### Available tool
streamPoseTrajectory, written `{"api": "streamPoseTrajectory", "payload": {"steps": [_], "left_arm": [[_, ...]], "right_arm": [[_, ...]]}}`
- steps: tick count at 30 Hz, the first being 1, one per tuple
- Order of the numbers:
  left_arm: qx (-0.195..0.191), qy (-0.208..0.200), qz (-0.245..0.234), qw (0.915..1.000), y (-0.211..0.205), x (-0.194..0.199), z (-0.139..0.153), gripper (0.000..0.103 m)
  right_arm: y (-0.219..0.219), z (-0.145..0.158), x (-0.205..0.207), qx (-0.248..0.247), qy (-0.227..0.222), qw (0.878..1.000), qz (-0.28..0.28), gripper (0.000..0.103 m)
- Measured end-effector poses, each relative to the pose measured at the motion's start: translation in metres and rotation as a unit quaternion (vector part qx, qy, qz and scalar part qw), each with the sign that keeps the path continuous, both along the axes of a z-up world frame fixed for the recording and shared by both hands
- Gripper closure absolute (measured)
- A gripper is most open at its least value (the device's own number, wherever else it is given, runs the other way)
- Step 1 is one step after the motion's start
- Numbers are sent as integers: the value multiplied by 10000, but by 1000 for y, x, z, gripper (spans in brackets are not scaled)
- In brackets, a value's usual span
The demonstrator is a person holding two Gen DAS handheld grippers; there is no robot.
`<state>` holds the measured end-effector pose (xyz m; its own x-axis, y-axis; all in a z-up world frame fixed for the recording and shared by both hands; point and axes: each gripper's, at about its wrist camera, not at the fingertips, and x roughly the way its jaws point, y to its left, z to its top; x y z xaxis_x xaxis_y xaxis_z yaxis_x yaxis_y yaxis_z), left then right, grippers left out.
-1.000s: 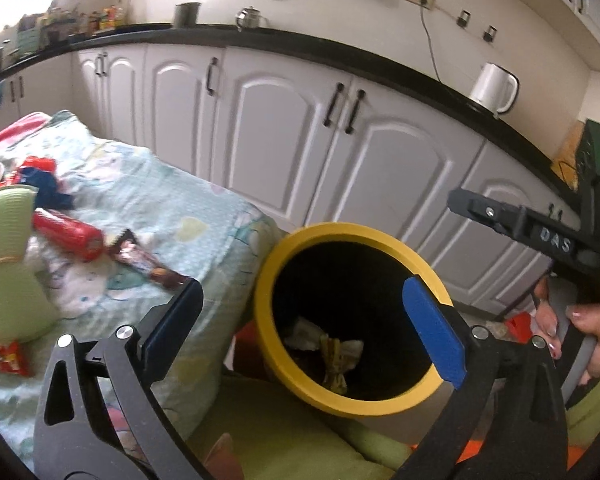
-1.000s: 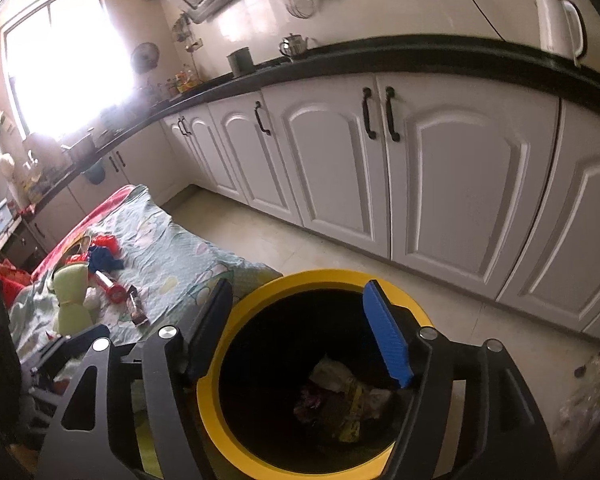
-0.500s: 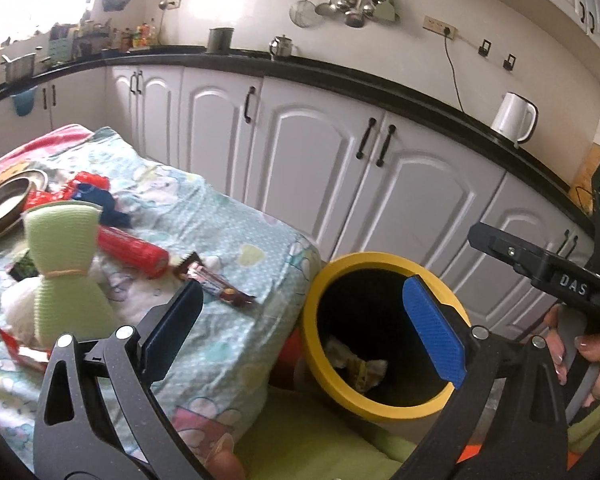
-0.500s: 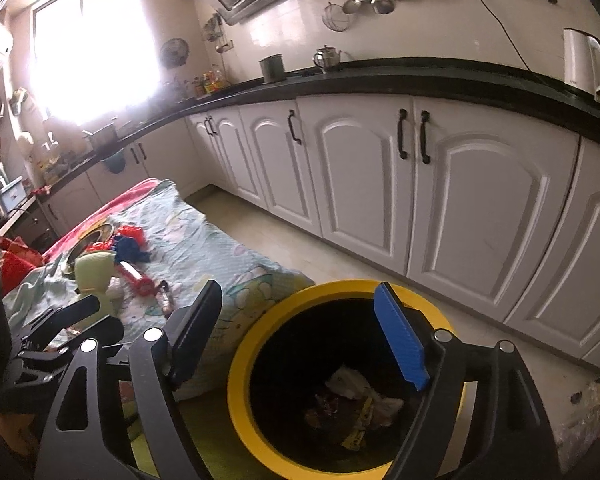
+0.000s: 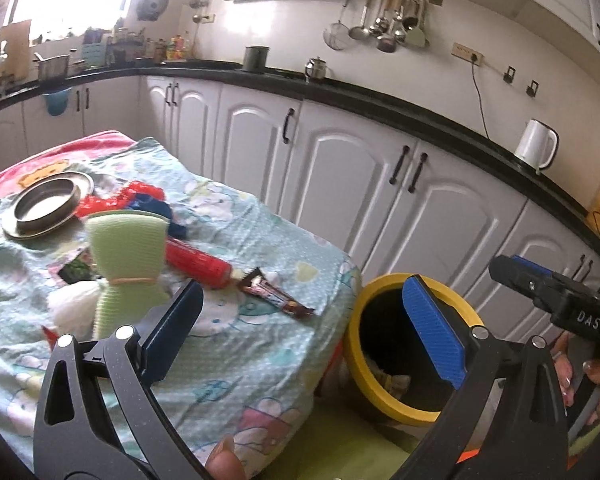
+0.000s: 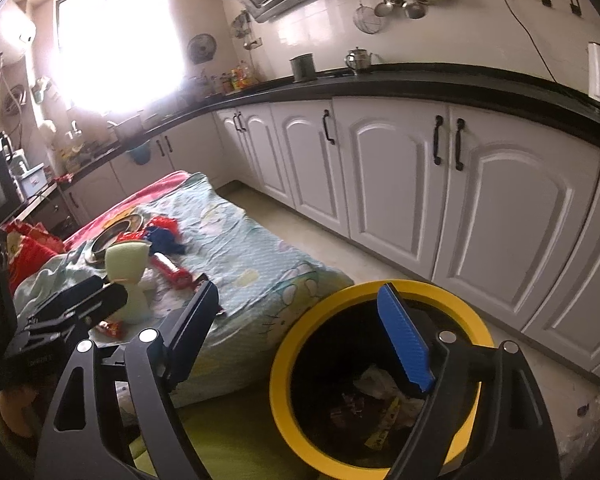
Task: Collect trash
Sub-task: 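Move both open tools back toward the remaining trash on the bed, then move both open tools toward the green knitted pouch with white foam netting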
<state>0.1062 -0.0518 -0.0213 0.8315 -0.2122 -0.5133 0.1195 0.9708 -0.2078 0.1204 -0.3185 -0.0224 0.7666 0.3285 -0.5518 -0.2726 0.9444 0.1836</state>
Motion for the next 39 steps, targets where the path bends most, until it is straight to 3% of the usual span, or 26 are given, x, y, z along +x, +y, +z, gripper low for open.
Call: {"api": "streamPoseTrajectory", "payload": {"steps": [21,39], "left_arm": [[-81,-270,688,9972,62,-15,13,11],[-348,-256,1316,9904,124,-18,10,11]], "right_arm": [[59,-1,-4,-74,32,9983,579,23],[116,-3,4,-173,62,9923,1227,23]]}}
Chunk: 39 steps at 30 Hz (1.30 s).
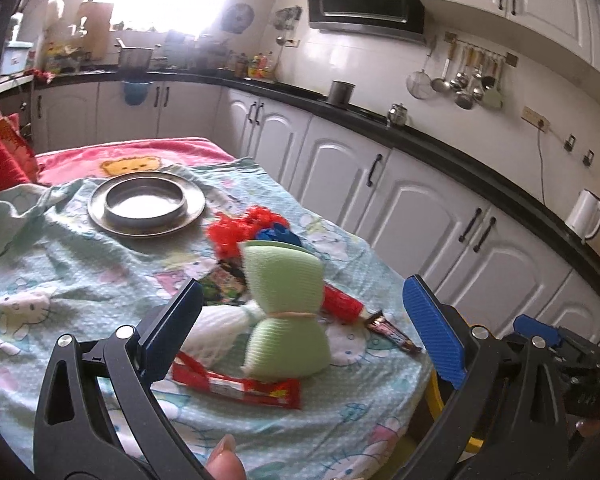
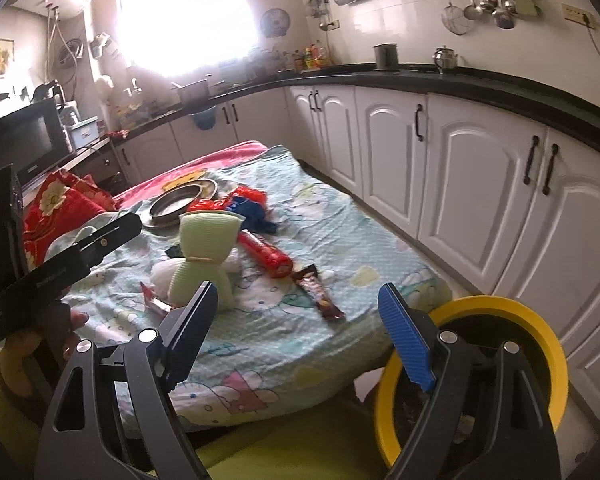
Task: Collect trash
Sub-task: 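Move both open tools toward the green knitted pouch with white foam netting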
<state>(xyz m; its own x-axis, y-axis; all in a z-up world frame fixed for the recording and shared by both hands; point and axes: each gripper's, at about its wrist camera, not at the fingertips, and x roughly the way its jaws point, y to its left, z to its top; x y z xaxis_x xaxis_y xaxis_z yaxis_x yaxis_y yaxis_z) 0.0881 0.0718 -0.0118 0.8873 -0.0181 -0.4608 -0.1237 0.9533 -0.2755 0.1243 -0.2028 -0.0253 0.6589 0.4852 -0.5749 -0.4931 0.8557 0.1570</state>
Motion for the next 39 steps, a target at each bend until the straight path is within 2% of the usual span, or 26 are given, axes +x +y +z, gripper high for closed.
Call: {"api": "streamPoseTrajectory", "payload": {"steps": [16,21,27,30,33,39], "left_arm": [[-327,376,595,9970,69,6,-28,11],[-661,640,553,9942,88,12,-46,11],[-1225,908,360,9877,102,19,-69,26],[-1438,999,218,9843,105,26,-76,29],[-1856,1107,110,9763,112,33,-85,34],[-2068,1193,27,9711,113,38,-92,35]], "right_arm": [[67,-26,21,-239,336,9975,575,23],[87,-41,29,-322,475,9956,742,23],[108,-55,39,-360,617,9931,926,23],[119,-61,47,-282,770,9918,980,23],[131,-66,53,-214,899,9899,1074,23],[150,-76,61,-238,1075,9864,1220,23]]}}
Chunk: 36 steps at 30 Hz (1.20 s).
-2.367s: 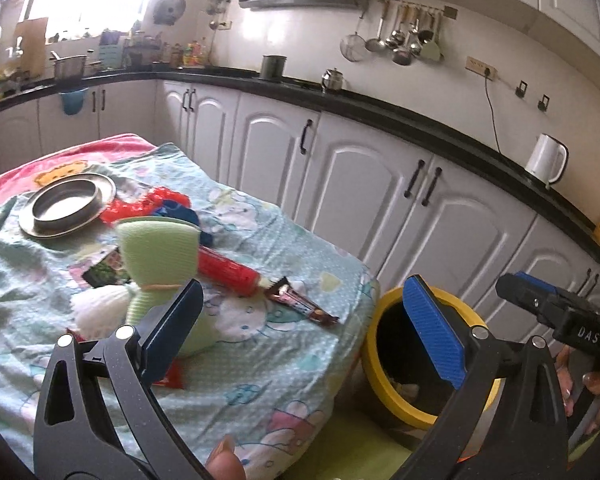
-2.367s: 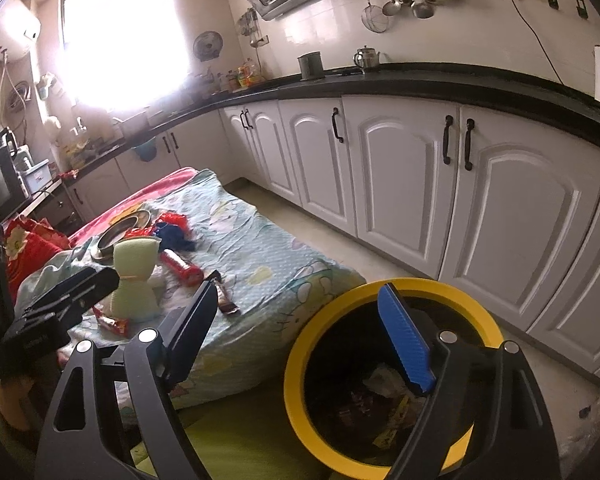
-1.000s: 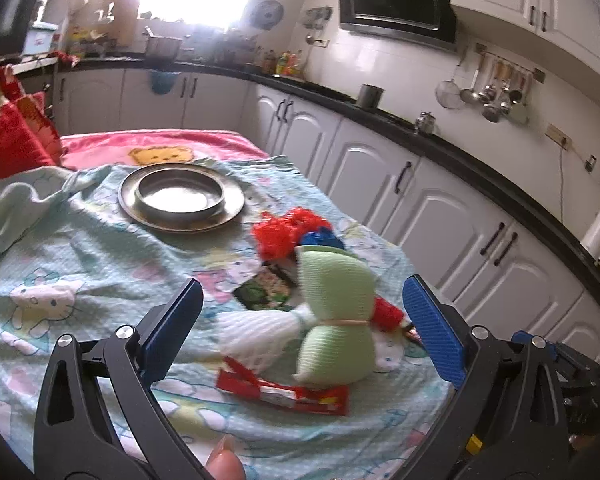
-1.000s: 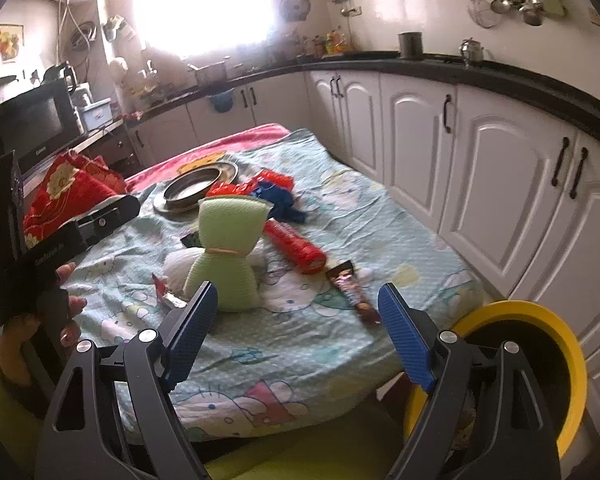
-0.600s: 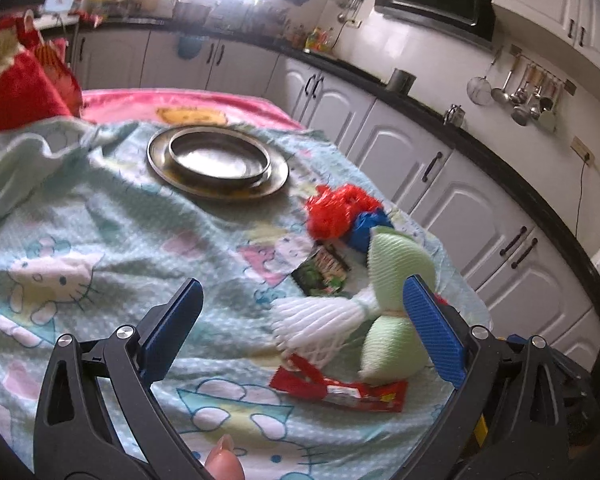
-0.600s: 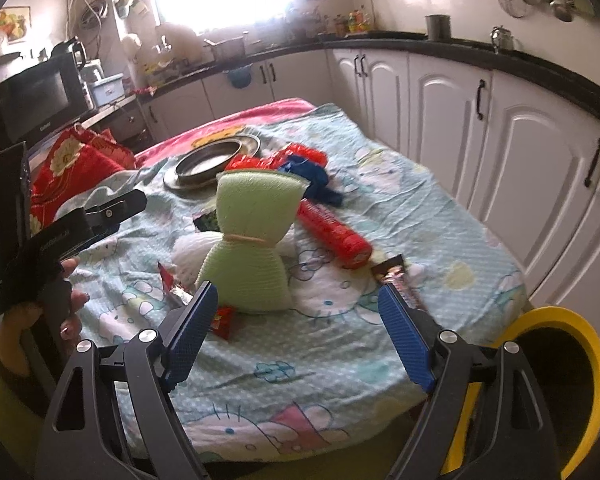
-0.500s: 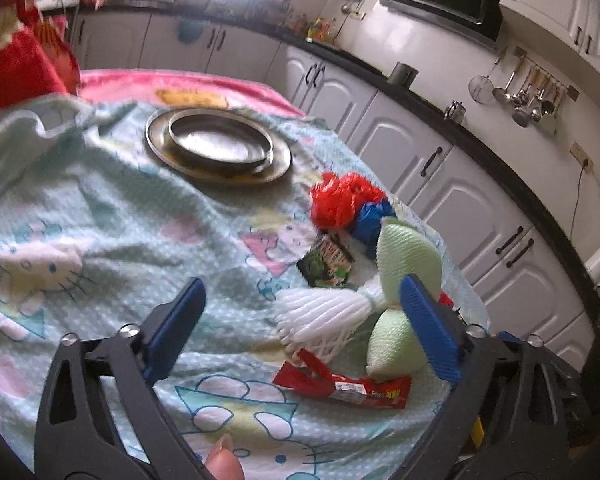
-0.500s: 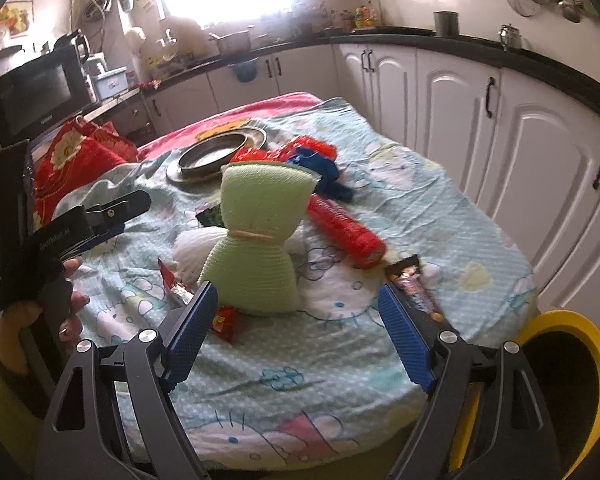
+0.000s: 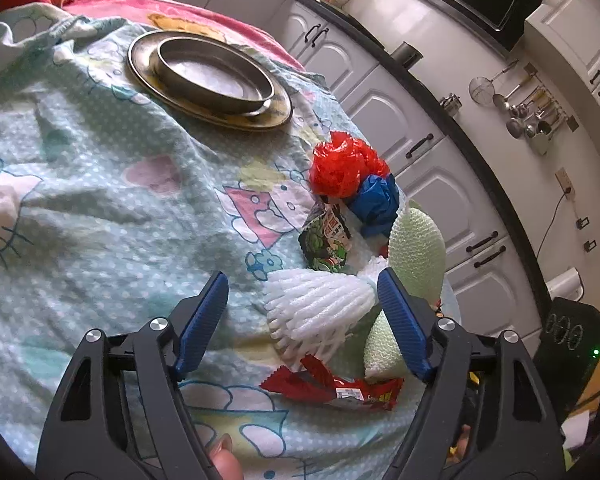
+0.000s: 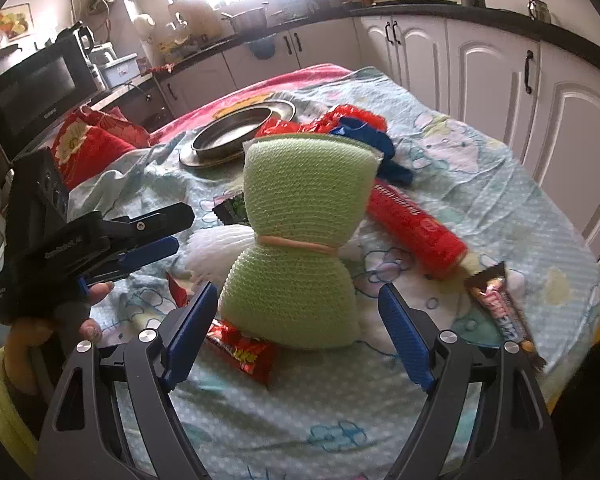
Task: Collect trash
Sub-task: 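Move both open tools toward the green knitted pouch with white foam netting, then grasp the white foam netting with the left tool while the right tool grasps the green knitted pouch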
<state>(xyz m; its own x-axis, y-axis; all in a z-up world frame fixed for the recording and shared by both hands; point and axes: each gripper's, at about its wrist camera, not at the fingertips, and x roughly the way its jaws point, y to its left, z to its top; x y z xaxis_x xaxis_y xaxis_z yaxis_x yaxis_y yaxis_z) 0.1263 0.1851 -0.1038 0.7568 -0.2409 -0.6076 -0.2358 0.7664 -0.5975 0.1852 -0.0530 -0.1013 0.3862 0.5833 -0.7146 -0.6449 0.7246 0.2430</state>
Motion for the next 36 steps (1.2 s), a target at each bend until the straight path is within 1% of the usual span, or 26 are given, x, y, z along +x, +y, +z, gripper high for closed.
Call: {"api": "streamPoseTrajectory", "payload": {"steps": [4,8,10,11,12,13,15,20,26,27,28,34,36], "left_arm": [[-112,36,-85,9999,-2,4,-3,43],[-224,66,-185,9996,-2,8,-6,48],[-200,104,-214,9995,-4,11,-7,58],[-183,113,-220,9995,-5,11,-8,61],[-155,123,-221,9996,-5,11,-8,67],[-119,136,-220,9996,-6,12,-7,75],[-110,136,-214,9996,-5,11,-7,84],[-35,79,-216,9997,-6,8,-1,97],[121,-113,-228,9996,-11,1,15,99],[179,-144,-217,9995,-12,0,19,100],[210,-190,-211,9994,-13,-2,21,100],[314,-374,-246,9985,-19,-10,36,101],[333,-410,-248,9983,-20,-11,40,101]], "right_arm": [[8,-7,3,-40,88,9999,47,23],[12,-13,4,-52,170,9998,52,23],[11,-15,6,-33,224,9997,51,24],[11,-16,6,-27,243,9997,52,25],[10,-17,6,-22,274,9996,49,28],[10,-17,7,-27,288,9996,48,29],[9,-17,6,-9,275,9996,39,31],[5,-15,2,-22,183,9998,61,34],[-2,-6,-4,-10,-54,10000,47,36],[-4,-5,-4,1,-89,10000,38,48],[-5,-4,-5,3,-110,9999,52,62],[-7,1,-8,-83,-251,9995,160,63],[-7,1,-9,-64,-268,9995,172,68]]}}
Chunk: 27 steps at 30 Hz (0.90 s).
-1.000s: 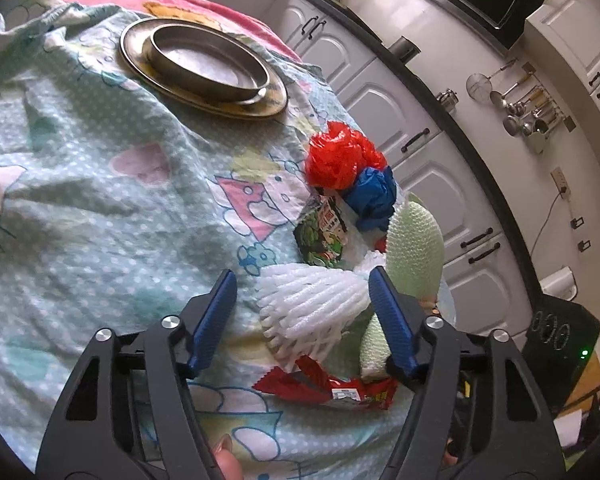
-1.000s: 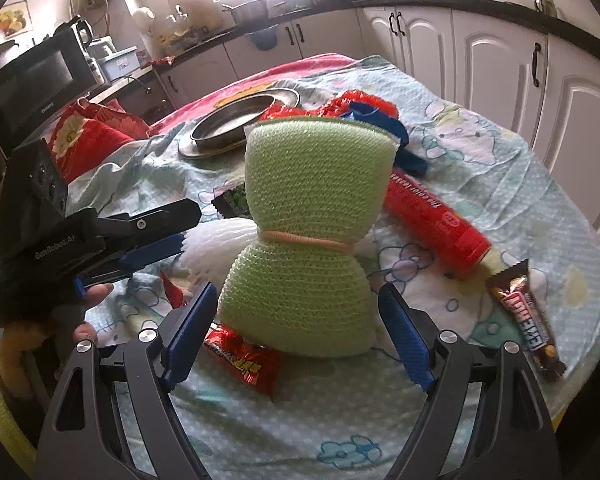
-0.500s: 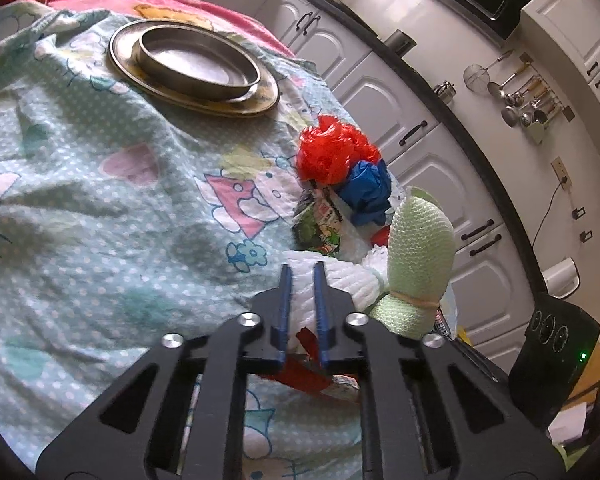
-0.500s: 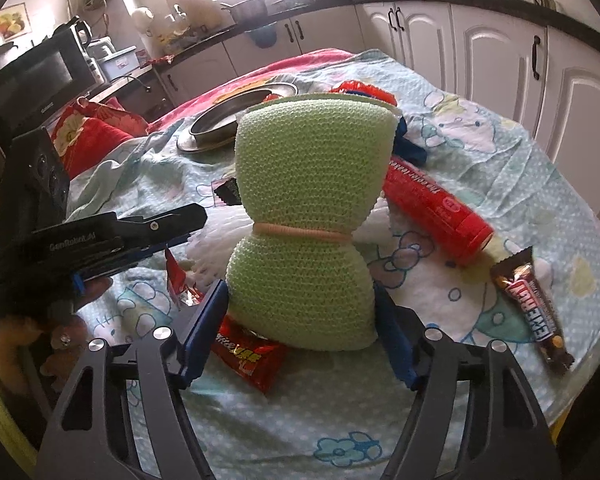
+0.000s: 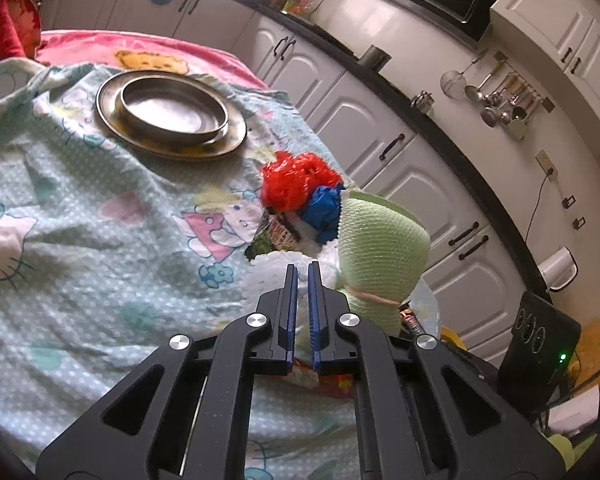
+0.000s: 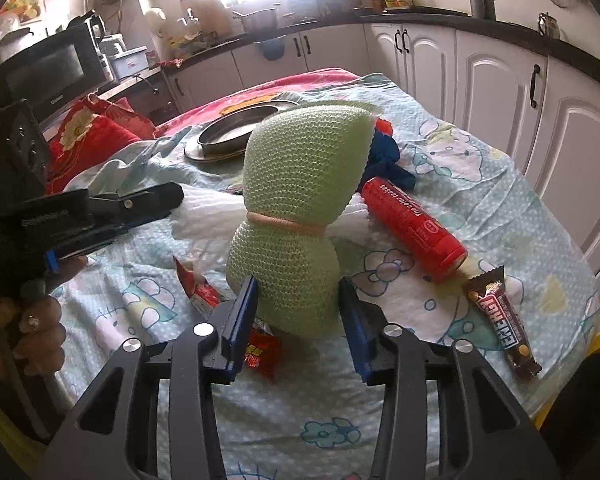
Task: Collect trash
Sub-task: 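Grasp the white foam netting with the left tool while the right tool grasps the green knitted pouch, then lift and carry the green pouch with both tools over the bin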
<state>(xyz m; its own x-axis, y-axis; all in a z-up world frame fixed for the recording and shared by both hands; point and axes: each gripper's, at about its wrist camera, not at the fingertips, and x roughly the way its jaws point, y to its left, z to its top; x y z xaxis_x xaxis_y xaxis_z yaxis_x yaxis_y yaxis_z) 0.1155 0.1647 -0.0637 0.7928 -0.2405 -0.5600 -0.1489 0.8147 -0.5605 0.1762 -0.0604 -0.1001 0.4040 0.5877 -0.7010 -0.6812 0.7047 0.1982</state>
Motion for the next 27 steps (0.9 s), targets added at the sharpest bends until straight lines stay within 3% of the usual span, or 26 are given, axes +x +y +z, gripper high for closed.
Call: {"api": "streamPoseTrajectory", "payload": {"steps": [6,14,27], "left_arm": [[87,-220,16,9997,-3,-9,17,101],[263,-492,-43,9984,-13,-20,40,101],[289,-790,-43,9964,-25,-25,62,101]], "right_arm": [[-1,16,-14,15,-386,9991,146,76],[-23,42,-28,138,-805,9966,92,78],[-61,62,-37,146,-1046,9943,-176,78]]}}
